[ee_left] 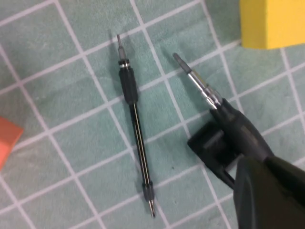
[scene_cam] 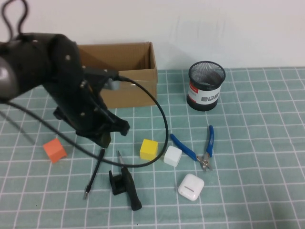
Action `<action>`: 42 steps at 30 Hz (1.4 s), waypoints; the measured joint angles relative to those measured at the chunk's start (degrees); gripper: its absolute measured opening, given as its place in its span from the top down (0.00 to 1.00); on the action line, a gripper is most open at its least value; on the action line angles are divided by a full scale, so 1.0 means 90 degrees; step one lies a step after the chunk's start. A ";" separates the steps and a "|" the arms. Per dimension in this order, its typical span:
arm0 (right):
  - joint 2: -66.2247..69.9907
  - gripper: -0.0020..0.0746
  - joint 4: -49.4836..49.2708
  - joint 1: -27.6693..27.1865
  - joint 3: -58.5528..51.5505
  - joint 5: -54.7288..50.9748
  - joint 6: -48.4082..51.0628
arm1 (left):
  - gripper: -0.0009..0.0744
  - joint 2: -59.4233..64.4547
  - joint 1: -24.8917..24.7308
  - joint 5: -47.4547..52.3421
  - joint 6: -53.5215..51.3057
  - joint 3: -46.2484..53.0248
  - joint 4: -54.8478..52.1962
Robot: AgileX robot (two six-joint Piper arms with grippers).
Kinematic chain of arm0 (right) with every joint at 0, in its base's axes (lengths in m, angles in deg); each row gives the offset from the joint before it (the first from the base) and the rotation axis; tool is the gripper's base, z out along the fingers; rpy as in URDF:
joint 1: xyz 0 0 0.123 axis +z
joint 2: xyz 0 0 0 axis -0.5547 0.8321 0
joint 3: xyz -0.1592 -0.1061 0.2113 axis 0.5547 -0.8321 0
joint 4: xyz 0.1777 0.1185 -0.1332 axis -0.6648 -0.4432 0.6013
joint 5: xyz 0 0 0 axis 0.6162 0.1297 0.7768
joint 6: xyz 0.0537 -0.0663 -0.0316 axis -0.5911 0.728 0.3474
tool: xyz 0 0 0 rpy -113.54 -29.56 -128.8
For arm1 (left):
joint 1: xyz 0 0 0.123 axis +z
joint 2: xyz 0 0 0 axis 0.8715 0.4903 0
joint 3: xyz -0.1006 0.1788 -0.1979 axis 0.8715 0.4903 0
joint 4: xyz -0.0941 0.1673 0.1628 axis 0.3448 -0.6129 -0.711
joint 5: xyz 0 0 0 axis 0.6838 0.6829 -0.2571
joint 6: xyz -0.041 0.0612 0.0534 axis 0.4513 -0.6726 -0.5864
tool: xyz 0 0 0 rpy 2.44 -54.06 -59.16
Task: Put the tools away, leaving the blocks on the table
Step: Pick up the long Screwdriver from the table
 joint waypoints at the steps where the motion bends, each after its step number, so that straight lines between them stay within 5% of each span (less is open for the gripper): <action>1: 0.0000 0.98 0.0000 0.0000 0.0000 0.0000 0.0000 | 0.99 0.0140 0.0000 0.0015 0.0017 -0.0080 -0.0003; 6: 0.0000 0.98 0.0000 0.0000 0.0000 0.0000 0.0000 | 0.96 0.0722 0.0000 0.0045 0.0014 -0.0215 -0.0294; 13: 0.0000 0.98 0.0000 0.0000 0.0000 0.0000 0.0000 | 0.70 0.1288 0.0022 -0.0321 0.0017 -0.0219 -0.0602; 16: 0.0000 0.98 0.0000 0.0000 0.0000 0.0000 0.0000 | 0.65 0.1452 0.0038 -0.0519 0.0248 -0.0243 -0.0827; 42: 0.0000 0.98 0.0000 0.0000 0.0000 0.0000 0.0000 | 0.64 0.2295 0.0051 -0.0574 0.0844 -0.0808 -0.1334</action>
